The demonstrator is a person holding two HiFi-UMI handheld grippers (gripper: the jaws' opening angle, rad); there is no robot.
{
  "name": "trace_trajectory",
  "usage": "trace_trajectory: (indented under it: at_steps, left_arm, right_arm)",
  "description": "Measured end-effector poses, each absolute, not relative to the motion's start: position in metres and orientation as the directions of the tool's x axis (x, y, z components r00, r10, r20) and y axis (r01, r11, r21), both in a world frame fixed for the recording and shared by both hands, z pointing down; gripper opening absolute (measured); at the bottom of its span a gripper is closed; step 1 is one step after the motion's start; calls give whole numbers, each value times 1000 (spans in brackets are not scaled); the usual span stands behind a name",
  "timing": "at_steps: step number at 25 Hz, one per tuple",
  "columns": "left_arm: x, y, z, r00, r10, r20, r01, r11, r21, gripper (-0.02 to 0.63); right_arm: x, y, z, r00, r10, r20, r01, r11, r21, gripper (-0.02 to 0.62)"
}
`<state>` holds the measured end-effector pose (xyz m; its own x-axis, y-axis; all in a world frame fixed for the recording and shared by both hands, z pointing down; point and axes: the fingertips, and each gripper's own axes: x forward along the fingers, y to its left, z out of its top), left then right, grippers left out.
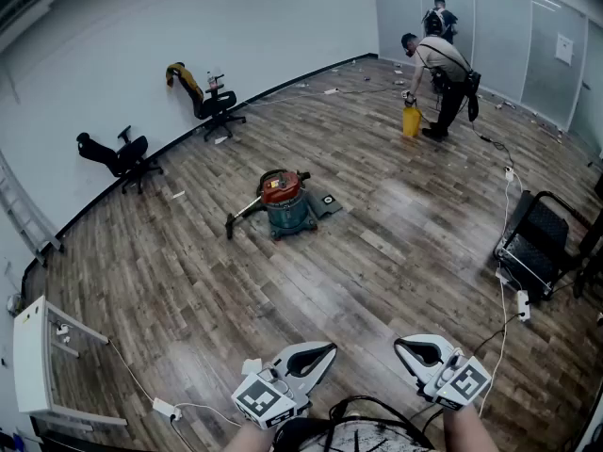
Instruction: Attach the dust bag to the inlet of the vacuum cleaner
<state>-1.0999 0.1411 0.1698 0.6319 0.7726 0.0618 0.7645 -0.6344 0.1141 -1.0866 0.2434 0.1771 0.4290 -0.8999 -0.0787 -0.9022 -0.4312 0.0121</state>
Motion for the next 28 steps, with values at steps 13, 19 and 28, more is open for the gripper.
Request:
trace_trajectory:
  at_steps: [13, 19, 28]
  left_arm:
    - [-1113, 146, 172, 634, 771, 66, 763, -637, 112, 3]
    - [-1118, 146, 172, 637, 767, 72, 759, -641, 114, 3]
    - [-1120, 156, 180, 626, 776, 79, 768, -631, 109, 3]
  right_arm:
    - [-1096, 246, 167, 447, -889, -100, -894, -444, -54, 3]
    - [-1100, 255, 174, 452, -887, -88, -890, -444, -103, 5]
    - [-1109, 247, 182, 410, -908, -86, -911, -413, 14, 5]
